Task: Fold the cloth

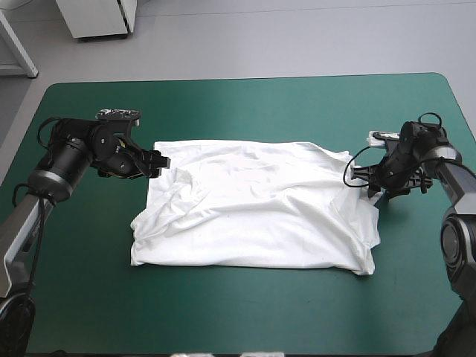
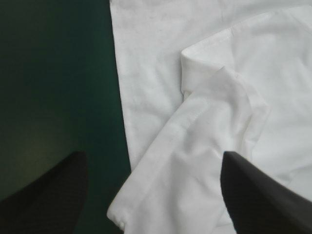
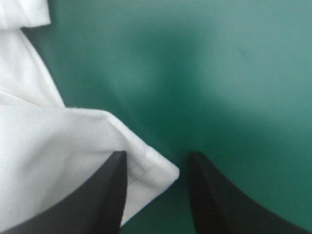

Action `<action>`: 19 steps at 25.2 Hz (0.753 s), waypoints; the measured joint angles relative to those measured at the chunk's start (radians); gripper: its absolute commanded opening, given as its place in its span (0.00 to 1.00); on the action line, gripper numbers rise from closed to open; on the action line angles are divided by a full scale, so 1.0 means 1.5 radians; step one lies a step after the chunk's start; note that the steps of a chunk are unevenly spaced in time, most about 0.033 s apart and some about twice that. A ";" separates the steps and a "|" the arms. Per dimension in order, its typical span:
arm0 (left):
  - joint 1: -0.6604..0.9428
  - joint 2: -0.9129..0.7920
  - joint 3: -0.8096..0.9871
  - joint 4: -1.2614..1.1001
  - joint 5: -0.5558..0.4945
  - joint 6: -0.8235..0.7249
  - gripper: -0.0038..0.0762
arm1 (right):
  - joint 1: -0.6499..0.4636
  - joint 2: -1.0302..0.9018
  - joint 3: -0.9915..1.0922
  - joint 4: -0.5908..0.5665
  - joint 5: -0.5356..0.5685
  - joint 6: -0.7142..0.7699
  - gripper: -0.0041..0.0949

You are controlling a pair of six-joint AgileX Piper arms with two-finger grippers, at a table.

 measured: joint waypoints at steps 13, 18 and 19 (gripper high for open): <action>0.000 0.000 0.000 0.001 0.000 0.000 0.73 | 0.048 -0.053 -0.032 0.025 0.023 0.000 0.02; 0.000 0.000 0.000 0.001 0.001 0.000 0.73 | 0.099 -0.074 -0.080 0.047 0.043 -0.002 0.02; 0.000 0.000 0.000 0.001 0.001 0.000 0.73 | 0.109 -0.074 -0.084 0.057 0.044 -0.005 0.02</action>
